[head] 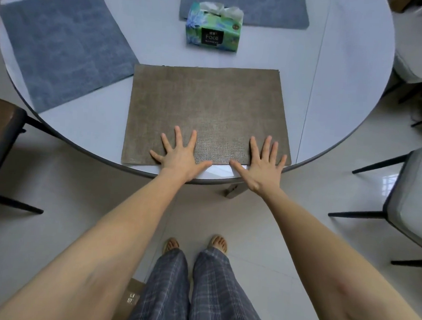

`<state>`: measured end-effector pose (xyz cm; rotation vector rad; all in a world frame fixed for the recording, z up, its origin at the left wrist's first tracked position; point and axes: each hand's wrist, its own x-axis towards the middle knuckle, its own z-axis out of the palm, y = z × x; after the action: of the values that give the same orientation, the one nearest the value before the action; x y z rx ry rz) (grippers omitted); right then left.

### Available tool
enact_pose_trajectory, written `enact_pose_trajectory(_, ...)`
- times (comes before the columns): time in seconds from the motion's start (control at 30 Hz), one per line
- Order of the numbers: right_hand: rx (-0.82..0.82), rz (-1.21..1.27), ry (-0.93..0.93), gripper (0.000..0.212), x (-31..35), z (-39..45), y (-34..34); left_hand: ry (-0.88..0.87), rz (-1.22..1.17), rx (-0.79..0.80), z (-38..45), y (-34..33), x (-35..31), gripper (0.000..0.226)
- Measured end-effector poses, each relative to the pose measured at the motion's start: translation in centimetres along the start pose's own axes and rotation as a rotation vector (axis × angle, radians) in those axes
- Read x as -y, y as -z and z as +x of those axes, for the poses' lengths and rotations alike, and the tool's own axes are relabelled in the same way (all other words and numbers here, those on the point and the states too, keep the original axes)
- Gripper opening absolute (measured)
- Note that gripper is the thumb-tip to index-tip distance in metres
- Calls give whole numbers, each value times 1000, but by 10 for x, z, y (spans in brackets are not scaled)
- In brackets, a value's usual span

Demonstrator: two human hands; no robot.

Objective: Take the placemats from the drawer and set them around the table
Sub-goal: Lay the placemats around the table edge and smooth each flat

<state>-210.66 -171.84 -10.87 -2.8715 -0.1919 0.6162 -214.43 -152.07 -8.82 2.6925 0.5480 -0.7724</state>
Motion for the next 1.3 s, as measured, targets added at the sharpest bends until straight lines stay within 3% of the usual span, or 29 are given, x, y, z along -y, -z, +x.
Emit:
enact_pose_trajectory(0.4, 20, -18, -2, 89, 1, -1, 1, -12, 71, -48, -4, -3, 2, 96)
enact_pose_trajectory(0.5, -57, -73, 16, 85, 7, 0, 0, -42, 172, -228, -3, 0, 4, 84)
enact_pose_trajectory(0.57, -168, -128, 134, 76, 18, 1, -2, -122, 106, -399, 4, 5, 13, 67)
enact_pose_trajectory(0.63, -217, -135, 277, 66, 38, 7, -5, -235, 28, -463, 15, 7, 26, 58)
enact_pose_trajectory(0.8, -191, -91, 440, 58, 102, 34, -28, -169, 43, -438, 34, -11, 75, 64)
enact_pose_trajectory(0.97, -255, -137, 384, 57, 113, 43, -49, -125, 124, -470, 32, -18, 116, 67)
enact_pose_trajectory(1.3, -197, -146, 363, 56, 115, 40, -48, -126, 103, -377, 23, -4, 136, 72)
